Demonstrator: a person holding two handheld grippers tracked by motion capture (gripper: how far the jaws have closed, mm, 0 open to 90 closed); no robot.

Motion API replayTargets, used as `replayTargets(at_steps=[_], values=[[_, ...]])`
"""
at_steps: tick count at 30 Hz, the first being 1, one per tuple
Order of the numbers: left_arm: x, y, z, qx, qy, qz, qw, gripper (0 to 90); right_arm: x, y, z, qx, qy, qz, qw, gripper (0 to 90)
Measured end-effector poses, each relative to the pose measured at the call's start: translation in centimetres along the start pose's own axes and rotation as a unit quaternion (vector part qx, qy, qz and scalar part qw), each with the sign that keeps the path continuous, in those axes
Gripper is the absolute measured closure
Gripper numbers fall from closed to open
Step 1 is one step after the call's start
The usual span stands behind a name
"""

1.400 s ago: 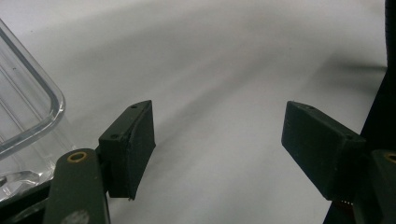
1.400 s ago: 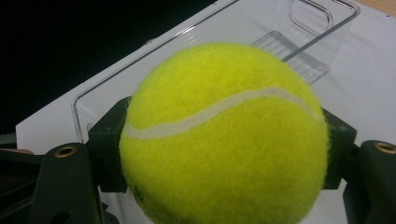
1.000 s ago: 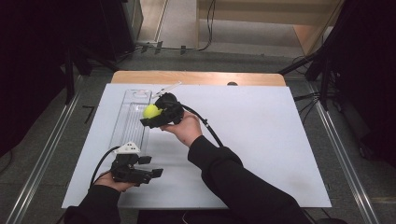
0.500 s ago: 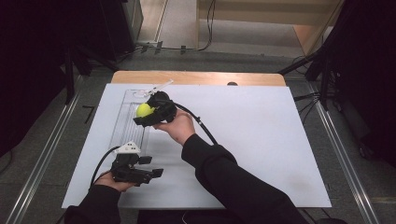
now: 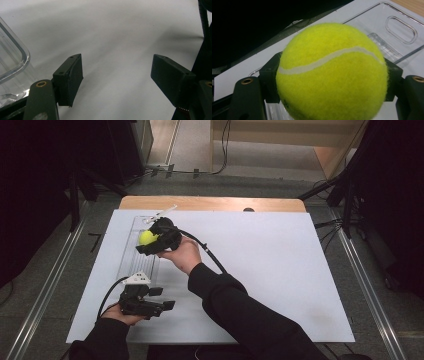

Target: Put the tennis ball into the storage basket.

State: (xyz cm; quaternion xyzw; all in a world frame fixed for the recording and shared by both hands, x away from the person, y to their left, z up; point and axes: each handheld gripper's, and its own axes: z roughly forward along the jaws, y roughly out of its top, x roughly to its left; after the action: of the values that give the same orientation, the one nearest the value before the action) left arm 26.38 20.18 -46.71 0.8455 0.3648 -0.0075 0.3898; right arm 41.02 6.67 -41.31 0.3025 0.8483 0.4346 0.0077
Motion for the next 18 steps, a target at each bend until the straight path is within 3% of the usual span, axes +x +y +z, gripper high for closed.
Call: replayTargets(at_steps=[4, 18], values=[[0.0, 0.0, -0.1, 0.000, -0.001, 0.000, 1.0000, 26.5, 0.3, 0.3, 0.6, 0.003, 0.003, -0.008, 1.0000, 23.7], [0.0, 0.0, 0.0, 0.001, -0.003, 0.001, 1.0000, 26.5, 0.3, 0.9, 1.9, 0.011, 0.007, 0.001, 0.9999, 23.7]])
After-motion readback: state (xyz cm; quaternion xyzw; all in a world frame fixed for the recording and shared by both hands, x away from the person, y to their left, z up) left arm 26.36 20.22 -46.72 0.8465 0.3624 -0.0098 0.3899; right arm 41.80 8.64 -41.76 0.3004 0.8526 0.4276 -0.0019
